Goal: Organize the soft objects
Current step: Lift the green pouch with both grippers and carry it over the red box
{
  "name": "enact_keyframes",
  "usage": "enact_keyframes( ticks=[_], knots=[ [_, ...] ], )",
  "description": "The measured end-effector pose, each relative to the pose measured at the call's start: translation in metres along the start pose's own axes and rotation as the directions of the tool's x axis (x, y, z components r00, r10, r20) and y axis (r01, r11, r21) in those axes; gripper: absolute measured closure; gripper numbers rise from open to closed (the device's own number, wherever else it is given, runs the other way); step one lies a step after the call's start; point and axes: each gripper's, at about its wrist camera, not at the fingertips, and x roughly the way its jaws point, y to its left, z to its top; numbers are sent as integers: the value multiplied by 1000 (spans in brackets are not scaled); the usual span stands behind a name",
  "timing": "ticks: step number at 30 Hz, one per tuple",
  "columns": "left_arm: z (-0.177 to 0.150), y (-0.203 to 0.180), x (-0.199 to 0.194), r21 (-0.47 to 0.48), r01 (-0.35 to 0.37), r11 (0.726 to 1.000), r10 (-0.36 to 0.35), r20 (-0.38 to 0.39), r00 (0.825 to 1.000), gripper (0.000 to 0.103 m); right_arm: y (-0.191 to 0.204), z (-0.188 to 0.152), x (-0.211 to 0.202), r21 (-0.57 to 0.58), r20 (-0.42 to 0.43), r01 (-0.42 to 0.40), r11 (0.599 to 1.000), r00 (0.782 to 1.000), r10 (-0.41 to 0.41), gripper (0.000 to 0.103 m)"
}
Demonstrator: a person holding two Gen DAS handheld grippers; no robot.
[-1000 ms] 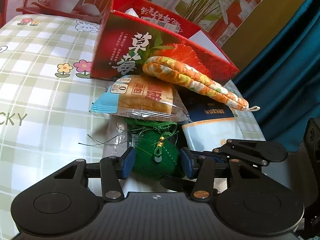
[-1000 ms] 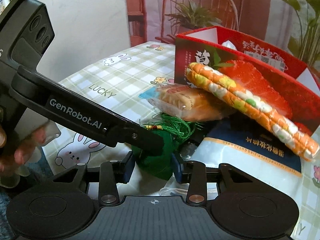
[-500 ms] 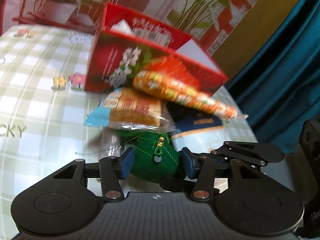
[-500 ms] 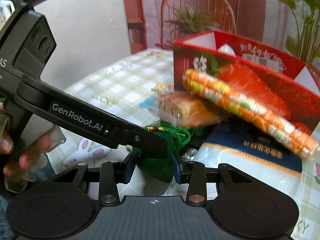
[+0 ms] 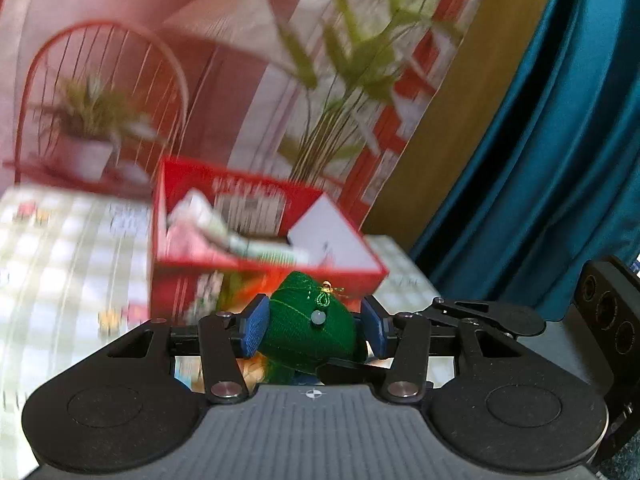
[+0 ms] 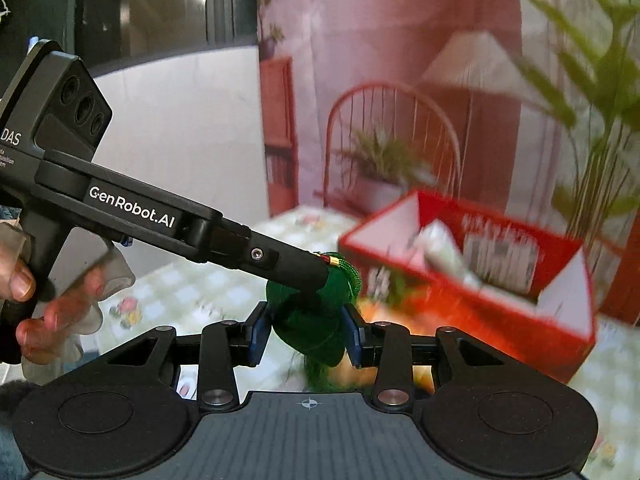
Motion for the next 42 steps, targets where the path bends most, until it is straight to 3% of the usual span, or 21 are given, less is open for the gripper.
enact_keyframes(
  ticks=[6, 11, 17, 23, 30, 42],
  knots=[
    [48, -24, 0, 80, -8, 997, -1, 114, 994, 51, -23, 47, -12, -42, 107, 53, 998, 993, -48, 68],
    [85, -40, 10, 162, -46, 986, 13, 203, 979, 51, -42, 84, -10, -134, 195, 133, 982, 975, -106, 68],
    [115, -37, 34, 152, -46, 987, 9, 233, 972, 51, -60, 111, 7, -202, 241, 223, 954, 955, -172, 68],
    [124, -24, 77, 109, -30, 994, 12, 168, 986, 51, -87, 111, 34, -199, 192, 234, 952, 962, -196, 68],
    [112, -3, 134, 78, -34, 996, 29, 56, 998, 51, -119, 83, 68, -157, 77, 205, 966, 978, -195, 68],
    [100, 40, 185, 29, -51, 998, 53, -74, 996, 51, -152, 56, 129, -131, -70, 145, 981, 985, -155, 68]
  ],
)
